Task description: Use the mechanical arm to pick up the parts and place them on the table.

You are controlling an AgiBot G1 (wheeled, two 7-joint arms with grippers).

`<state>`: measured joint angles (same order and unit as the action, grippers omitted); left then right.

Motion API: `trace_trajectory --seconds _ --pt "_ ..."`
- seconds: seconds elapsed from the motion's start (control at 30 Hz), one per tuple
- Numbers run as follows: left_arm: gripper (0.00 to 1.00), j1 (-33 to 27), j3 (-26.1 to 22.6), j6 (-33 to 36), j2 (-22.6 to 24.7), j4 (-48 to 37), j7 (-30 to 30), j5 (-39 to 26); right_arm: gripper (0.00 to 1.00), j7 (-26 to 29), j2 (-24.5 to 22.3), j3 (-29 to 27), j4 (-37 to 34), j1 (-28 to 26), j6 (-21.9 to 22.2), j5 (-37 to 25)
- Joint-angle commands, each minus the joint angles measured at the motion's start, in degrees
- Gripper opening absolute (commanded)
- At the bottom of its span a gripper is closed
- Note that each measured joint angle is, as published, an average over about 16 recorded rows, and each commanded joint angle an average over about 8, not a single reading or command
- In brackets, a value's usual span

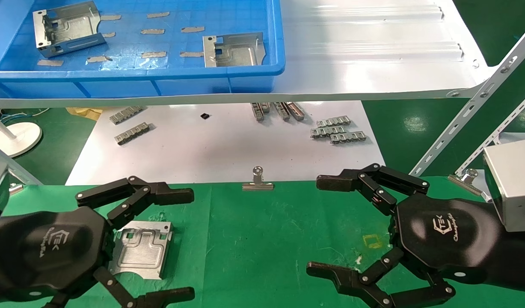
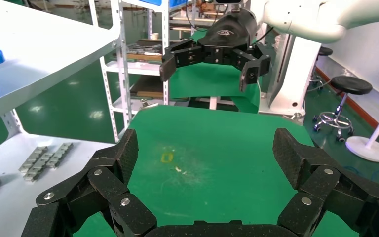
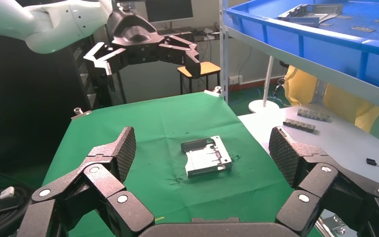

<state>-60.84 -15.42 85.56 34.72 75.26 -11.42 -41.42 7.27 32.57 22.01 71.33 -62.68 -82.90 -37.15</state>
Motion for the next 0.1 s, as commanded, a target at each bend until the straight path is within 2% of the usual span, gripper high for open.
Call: trace_trajectory --seconds 0.03,0.1 --pt "1.00 0.1 0.1 -0.1 -0.1 0.1 0.0 0.1 1.00 0.0 0.0 0.0 0.0 0.0 0.0 0.0" --pt "1.00 0.0 0.0 -0.1 0.0 0.0 0.0 0.1 1.00 0.0 0.0 0.0 0.0 0.0 0.0 0.0"
